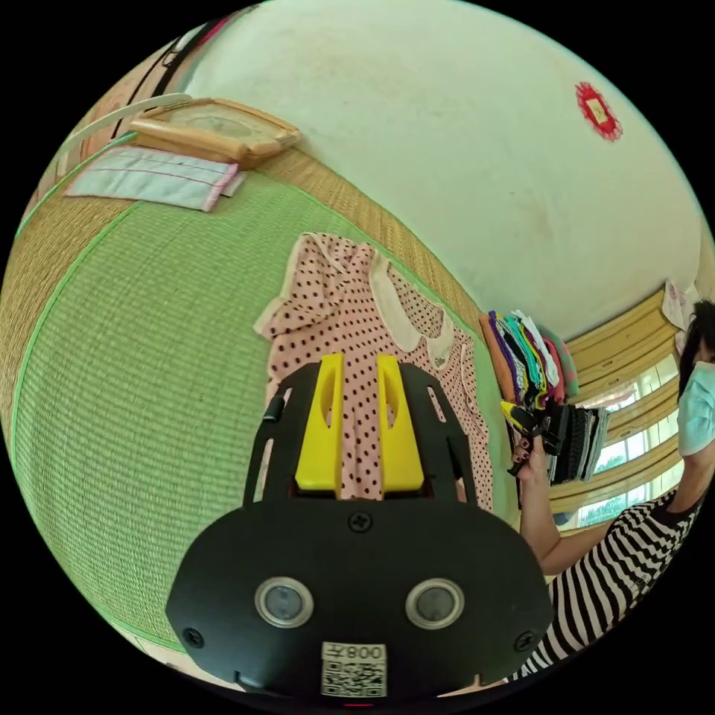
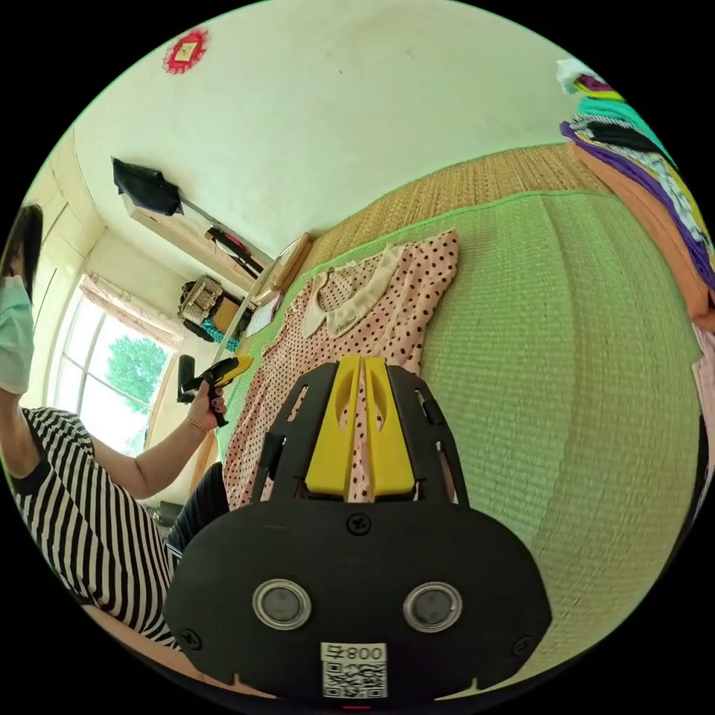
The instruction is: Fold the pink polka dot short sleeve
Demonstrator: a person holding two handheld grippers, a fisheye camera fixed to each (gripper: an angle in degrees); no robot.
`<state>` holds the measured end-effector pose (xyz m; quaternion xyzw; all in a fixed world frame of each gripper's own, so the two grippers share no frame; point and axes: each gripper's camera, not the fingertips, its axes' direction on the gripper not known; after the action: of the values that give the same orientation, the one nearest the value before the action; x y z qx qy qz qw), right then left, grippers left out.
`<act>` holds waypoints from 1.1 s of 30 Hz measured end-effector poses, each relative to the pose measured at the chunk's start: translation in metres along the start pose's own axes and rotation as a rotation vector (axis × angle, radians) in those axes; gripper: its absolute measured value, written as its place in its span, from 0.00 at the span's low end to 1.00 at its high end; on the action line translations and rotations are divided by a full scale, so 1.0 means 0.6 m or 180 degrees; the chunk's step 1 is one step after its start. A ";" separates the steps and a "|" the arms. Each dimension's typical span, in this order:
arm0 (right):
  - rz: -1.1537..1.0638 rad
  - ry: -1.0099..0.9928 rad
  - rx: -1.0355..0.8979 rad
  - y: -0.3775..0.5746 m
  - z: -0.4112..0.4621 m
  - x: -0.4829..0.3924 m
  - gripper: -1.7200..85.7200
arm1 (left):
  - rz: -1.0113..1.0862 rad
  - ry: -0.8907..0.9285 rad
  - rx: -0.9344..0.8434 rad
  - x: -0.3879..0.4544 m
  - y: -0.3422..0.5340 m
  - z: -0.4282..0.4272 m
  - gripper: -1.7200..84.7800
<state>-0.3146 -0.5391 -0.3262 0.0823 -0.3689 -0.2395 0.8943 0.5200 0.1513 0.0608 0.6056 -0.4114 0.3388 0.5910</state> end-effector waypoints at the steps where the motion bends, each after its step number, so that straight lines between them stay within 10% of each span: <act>1: -0.0062 0.0004 -0.0066 -0.013 0.013 -0.017 0.03 | -0.0128 -0.0039 0.0136 -0.045 0.023 -0.029 0.11; 33: -0.1513 0.0695 -0.1433 -0.397 0.680 -0.625 0.09 | -0.0288 0.1021 0.0252 -0.506 0.224 -0.053 0.03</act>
<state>-0.9175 -0.5514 -0.3448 -0.0083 -0.1794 -0.5064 0.8434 0.2707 0.2172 -0.1507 0.5845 -0.2705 0.4202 0.6393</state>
